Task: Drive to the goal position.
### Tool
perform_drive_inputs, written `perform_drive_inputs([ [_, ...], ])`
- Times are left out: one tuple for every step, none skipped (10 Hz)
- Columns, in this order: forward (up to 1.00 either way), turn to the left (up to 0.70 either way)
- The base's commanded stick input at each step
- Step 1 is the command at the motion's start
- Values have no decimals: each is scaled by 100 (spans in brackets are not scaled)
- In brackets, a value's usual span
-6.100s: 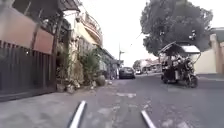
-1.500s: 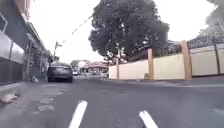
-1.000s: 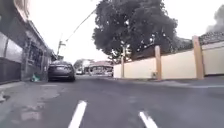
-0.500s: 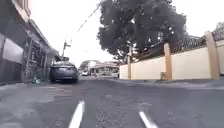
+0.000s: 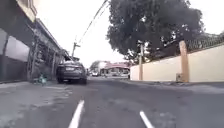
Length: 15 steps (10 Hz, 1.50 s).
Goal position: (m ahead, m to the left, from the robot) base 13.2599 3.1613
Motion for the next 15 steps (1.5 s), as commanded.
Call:
perform_drive_inputs([
  [100, 8],
  [100, 12],
  [100, 8],
  [100, 5],
  [100, 1],
  [100, 14],
  [100, 16],
  [100, 6],
  [100, -7],
  [100, -26],
  [100, -40],
  [100, -40],
  [100, -40],
  [100, -40],
  [100, -40],
])
